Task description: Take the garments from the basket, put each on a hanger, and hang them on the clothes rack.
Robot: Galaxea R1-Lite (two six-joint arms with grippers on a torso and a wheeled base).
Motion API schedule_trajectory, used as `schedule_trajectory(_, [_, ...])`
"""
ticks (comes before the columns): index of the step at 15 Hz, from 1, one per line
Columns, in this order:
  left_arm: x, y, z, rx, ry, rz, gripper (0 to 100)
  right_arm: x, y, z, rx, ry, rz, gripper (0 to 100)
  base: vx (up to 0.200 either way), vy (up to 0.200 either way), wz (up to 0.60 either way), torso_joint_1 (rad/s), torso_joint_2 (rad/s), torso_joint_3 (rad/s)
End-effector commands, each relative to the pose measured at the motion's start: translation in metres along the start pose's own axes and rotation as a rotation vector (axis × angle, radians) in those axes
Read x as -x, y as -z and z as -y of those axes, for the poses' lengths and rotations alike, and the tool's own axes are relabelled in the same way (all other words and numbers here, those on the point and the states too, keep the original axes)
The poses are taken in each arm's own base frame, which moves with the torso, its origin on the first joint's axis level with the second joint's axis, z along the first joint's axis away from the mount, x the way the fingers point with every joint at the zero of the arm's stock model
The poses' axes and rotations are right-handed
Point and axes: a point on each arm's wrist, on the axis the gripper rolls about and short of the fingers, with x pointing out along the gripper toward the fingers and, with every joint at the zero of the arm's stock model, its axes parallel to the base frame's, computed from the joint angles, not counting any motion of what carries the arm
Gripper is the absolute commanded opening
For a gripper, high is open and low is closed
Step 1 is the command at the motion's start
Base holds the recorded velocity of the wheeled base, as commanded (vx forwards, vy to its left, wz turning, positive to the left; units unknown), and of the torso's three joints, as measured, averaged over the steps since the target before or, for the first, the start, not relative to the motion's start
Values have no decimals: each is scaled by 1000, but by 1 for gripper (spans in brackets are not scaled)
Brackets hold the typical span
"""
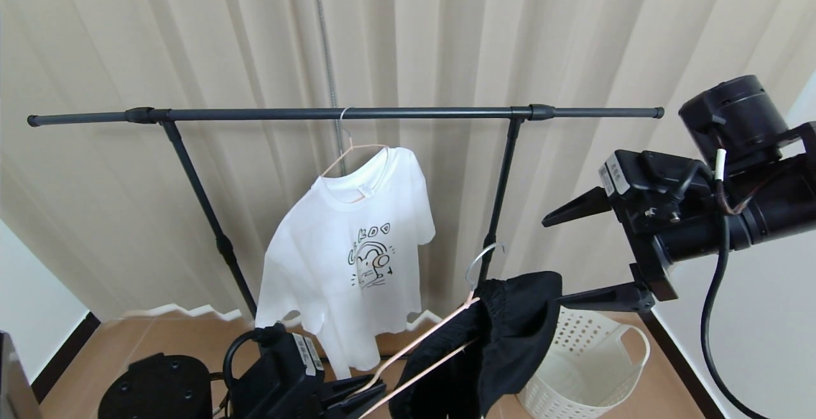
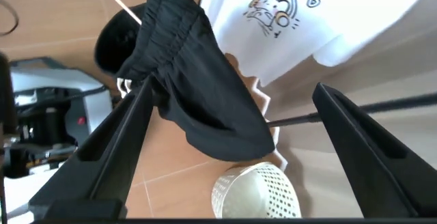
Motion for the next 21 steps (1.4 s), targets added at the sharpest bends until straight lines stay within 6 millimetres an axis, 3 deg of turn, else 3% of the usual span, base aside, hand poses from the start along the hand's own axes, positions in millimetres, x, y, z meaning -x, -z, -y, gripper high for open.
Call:
schedule_trajectory(1, [2, -4, 3, -7, 11, 19, 0, -17, 0, 20, -4, -79, 1, 100, 0, 0, 0, 0, 0, 0])
schedule_trajectory(4, [0, -6, 5, -13, 23, 32, 0, -26, 1, 25, -23, -126, 29, 100, 0, 0, 0, 0, 0, 0])
schedule_trajectory(13, [-6, -19, 3, -18, 13, 102, 0, -26, 3, 19, -31, -135, 21, 100, 0, 0, 0, 0, 0, 0])
schedule_trajectory(21, [-4, -26, 2, -24, 8, 134, 0, -44, -7, 20, -10, -150, 44, 100, 0, 0, 0, 0, 0, 0])
